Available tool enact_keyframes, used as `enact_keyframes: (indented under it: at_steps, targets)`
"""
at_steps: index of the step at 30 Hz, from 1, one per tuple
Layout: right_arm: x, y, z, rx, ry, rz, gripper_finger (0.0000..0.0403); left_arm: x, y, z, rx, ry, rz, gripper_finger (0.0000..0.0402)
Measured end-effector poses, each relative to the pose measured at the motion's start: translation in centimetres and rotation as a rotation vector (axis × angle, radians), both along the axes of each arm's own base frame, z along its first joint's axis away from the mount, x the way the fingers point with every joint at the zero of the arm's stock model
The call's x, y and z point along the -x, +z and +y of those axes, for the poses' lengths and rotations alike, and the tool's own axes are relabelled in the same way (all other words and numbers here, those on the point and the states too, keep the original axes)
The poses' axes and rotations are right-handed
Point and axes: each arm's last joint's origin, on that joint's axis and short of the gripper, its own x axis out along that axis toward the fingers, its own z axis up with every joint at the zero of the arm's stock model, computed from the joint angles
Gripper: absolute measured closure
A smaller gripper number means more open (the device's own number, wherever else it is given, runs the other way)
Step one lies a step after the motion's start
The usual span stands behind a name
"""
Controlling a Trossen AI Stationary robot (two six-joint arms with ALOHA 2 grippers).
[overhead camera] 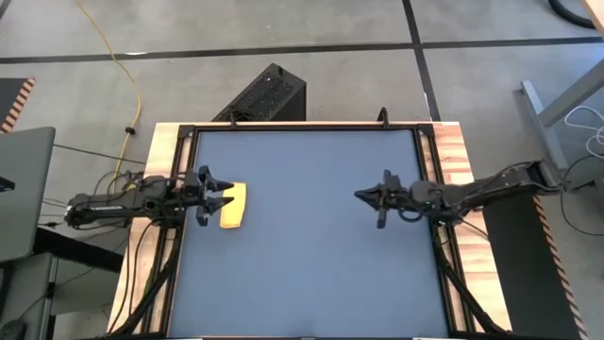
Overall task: Roll towel
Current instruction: Return to Home Position
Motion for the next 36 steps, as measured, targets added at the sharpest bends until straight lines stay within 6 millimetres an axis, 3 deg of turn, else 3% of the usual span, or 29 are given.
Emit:
enact_keyframes:
  at_steps: [6,13,19,36]
  targets:
    - [3.5,-2.6,-0.5,0.013,-0.047,-0.063,0.0378,0.4,-1.1,0.1,0.012,0.054,0.091,0.0188]
    - [5.7,-3.8,-1.0,-0.067,-0.099,0.021,0.0378,-0.5,-3.1,0.1,0.032,0.023,0.005,0.0188]
    - [6.5,-2.6,-1.3,0.04,-0.119,-0.051,0.0378,-0.7,-3.3,0.1,-0.097,0.012,0.059,0.0188]
    - [6.6,-2.5,-1.3,0.052,-0.112,-0.065,0.0364,-1.0,-3.8,0.1,-0.086,0.003,0.112,0.0188]
